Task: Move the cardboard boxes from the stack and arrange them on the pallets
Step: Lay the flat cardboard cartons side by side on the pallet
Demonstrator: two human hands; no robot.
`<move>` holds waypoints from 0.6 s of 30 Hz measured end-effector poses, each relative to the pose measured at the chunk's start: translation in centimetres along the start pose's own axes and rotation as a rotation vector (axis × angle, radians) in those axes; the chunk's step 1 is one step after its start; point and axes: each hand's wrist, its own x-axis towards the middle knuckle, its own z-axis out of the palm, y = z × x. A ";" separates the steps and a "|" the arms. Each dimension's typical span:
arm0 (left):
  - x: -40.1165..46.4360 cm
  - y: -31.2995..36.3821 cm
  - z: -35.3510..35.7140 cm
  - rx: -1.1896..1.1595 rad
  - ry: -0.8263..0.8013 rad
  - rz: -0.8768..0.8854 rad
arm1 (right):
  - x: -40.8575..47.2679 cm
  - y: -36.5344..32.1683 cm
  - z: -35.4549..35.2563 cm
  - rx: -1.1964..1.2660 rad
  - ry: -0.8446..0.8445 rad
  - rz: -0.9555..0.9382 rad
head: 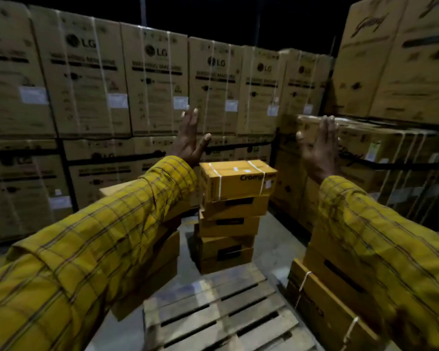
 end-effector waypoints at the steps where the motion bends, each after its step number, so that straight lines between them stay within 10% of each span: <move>1: -0.5 -1.4 -0.5 -0.030 -0.018 -0.033 | -0.3 -0.7 1.6 0.054 0.005 0.011; 18: -17.7 -39.1 -7.0 -0.142 -0.415 -0.411 | -14.6 -21.2 39.2 0.351 -0.418 0.389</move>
